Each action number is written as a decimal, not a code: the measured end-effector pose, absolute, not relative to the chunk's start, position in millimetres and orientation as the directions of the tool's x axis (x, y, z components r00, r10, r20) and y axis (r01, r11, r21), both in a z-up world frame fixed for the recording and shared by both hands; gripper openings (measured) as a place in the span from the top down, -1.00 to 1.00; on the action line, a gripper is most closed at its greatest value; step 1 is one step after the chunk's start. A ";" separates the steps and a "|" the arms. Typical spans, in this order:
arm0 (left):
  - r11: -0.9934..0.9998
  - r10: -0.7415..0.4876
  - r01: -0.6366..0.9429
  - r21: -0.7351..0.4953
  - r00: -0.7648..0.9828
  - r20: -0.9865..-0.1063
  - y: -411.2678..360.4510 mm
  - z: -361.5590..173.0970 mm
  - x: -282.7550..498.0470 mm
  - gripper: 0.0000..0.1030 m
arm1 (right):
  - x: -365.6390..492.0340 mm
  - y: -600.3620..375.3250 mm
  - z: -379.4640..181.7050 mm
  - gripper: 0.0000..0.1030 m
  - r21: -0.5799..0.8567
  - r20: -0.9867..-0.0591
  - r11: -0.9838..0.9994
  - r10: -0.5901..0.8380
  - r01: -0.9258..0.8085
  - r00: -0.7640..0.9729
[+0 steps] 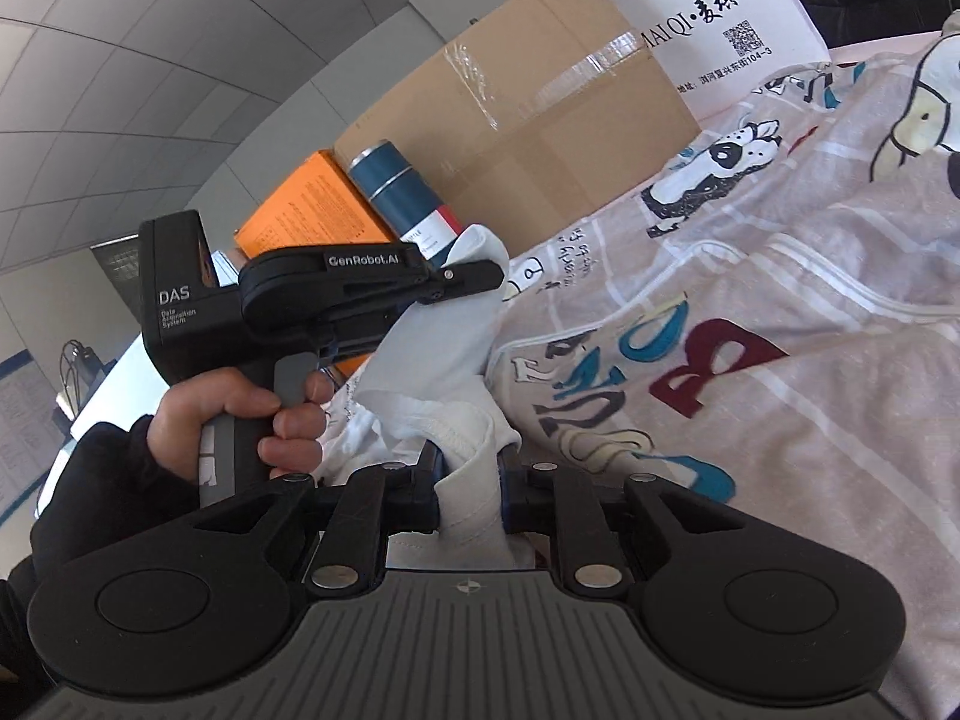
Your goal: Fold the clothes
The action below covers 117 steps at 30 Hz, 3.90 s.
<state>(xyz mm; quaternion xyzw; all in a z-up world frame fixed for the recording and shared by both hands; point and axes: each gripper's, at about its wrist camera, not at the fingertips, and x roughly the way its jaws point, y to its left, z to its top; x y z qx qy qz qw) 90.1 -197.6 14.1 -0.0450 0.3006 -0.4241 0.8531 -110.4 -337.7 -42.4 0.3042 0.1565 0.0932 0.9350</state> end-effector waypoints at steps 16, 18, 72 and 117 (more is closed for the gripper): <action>0.862 -0.439 0.482 0.155 0.864 -0.245 -0.7 77.3 -5.2 -0.90 | -147.5 -380.0 -46.7 -0.53 0.618 -0.199 0.785 0.107 0.041 0.974; 0.847 -0.405 0.471 0.245 0.872 -0.276 13.3 69.1 -20.9 -0.90 | -147.8 -385.4 -41.0 -0.56 0.615 -0.190 0.787 0.084 0.052 0.978; 0.538 -0.472 0.611 0.581 0.789 -0.393 -6.9 3.8 -13.8 0.72 | -1.4 -371.1 -14.3 -0.69 0.397 -0.354 0.917 0.108 0.044 0.929; 0.645 -0.323 0.371 0.668 0.925 -0.202 -18.5 22.2 114.1 0.84 | 98.0 -344.3 9.0 0.91 0.194 -0.388 0.974 0.185 -0.116 0.903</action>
